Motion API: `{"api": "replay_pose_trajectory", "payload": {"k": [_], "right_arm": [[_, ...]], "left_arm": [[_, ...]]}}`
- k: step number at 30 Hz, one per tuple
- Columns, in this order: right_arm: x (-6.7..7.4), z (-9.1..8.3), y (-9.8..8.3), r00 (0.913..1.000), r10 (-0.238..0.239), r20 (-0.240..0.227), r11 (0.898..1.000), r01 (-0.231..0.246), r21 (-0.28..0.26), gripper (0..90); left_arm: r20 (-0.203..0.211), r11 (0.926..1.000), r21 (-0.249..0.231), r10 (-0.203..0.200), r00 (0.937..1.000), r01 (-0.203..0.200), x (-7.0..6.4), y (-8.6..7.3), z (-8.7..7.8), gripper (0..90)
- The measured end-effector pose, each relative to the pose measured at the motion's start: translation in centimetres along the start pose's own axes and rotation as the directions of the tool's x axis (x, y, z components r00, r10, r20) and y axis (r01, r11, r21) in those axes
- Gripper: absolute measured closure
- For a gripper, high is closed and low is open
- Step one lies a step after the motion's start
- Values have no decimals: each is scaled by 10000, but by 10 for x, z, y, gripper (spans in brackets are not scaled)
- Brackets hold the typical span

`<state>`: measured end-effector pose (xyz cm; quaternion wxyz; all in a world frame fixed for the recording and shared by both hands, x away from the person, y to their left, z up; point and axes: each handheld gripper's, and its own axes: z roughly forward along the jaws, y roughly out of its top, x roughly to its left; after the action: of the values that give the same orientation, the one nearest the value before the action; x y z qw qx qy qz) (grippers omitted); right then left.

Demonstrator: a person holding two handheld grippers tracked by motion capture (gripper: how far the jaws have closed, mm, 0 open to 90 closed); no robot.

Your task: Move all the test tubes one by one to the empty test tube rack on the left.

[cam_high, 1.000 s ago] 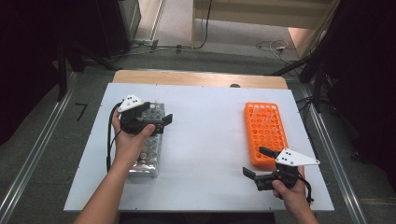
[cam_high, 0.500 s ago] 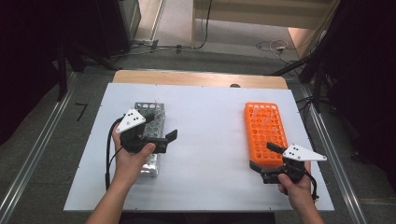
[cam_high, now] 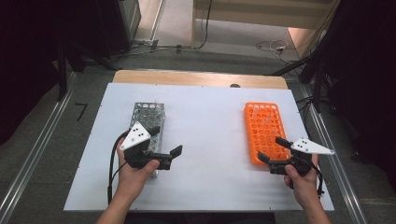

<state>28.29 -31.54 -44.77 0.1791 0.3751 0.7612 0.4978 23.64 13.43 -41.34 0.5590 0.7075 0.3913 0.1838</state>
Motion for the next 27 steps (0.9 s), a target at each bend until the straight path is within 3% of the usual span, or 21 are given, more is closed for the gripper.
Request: {"api": "replay_pose_trajectory", "payload": {"k": [7, 14, 17, 19, 22, 27], "right_arm": [[-14, 7, 2, 9974, 444, 562, 9988, -454, 171, 58], [-25, 21, 2, 9900, 692, 1231, 9956, -762, 538, 171], [-29, 27, 2, 9828, 935, 1594, 9917, -1061, 725, 251], [-31, 31, 3, 9709, 1101, 2128, 9875, -1311, 870, 333], [-34, 35, 5, 9595, 1267, 2517, 9823, -1567, 1027, 423], [-33, 39, 5, 9469, 1203, 2983, 9793, -1624, 1208, 529]], "left_arm": [[57, 10000, 53, -37, 10000, 37, -2, -2, 1, 0], [153, 9999, 61, -90, 9998, 89, -3, -4, 2, 0], [168, 9999, 80, -80, 9998, 79, -2, -4, 1, 0], [188, 9999, 54, -110, 9998, 109, -2, -4, 1, 0], [195, 9998, 54, -206, 9996, 205, 0, -4, 0, 0], [185, 9998, 2, -218, 9996, 218, 0, -4, 0, 0]]}}
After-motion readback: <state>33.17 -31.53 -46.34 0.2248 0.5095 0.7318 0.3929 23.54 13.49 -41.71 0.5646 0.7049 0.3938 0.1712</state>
